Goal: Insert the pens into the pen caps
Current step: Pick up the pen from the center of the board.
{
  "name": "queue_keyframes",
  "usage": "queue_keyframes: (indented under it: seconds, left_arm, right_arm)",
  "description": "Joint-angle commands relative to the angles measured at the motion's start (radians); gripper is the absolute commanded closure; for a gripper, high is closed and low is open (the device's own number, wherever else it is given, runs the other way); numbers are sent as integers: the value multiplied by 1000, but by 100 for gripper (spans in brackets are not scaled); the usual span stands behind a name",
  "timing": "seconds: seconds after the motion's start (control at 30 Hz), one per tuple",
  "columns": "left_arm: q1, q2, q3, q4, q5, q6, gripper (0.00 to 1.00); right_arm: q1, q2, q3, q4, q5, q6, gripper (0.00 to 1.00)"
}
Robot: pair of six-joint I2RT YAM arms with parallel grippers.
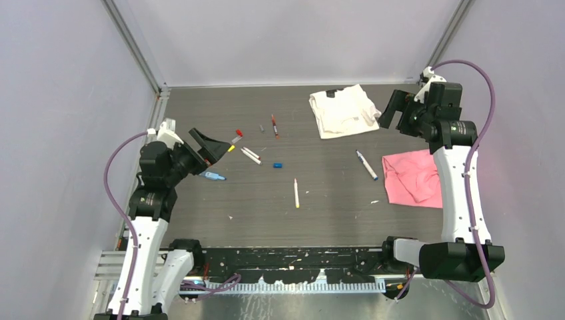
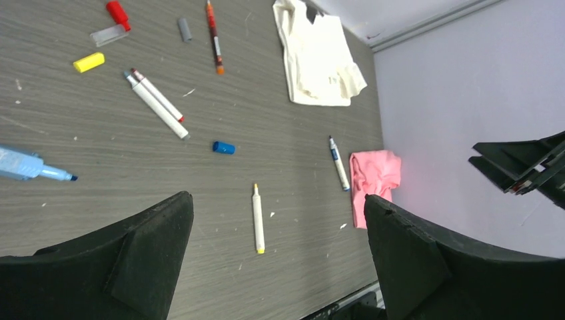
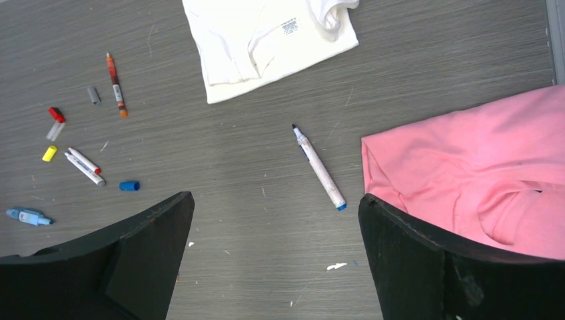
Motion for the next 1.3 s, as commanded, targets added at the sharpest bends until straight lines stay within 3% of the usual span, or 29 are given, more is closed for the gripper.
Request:
queue_keyframes:
  seconds: [0.0, 0.17, 0.27, 0.43, 0.57, 0.9, 1.0, 1.27]
  left_arm:
    - [11, 10, -5, 119, 41, -34, 0]
    - [11, 40, 37, 62, 68, 20, 1]
    - [-13, 75, 65, 5, 42, 73, 5]
    - [-220, 178, 148, -135, -212, 224, 6]
    - [-317, 252, 178, -185, -331, 276, 7]
    - [-325, 297, 54, -41, -307, 163, 12]
    - [-324, 361, 60, 9, -344, 223, 13]
    - [-304, 613, 266, -24, -370, 431, 10]
  right_arm:
    - [-5, 17, 15, 49, -28, -10, 0]
    - [-4, 30, 16, 49, -184, -95, 0]
    - [9, 41, 11, 31, -393, -242, 0]
    - [21, 71, 11, -116, -653, -446, 0]
    - [22, 77, -37, -116, -646, -436, 0]
    - [22, 61, -105, -122, -581, -461, 0]
    - [22, 58, -120, -114, -582, -445, 0]
    - [22, 69, -133, -91, -592, -417, 0]
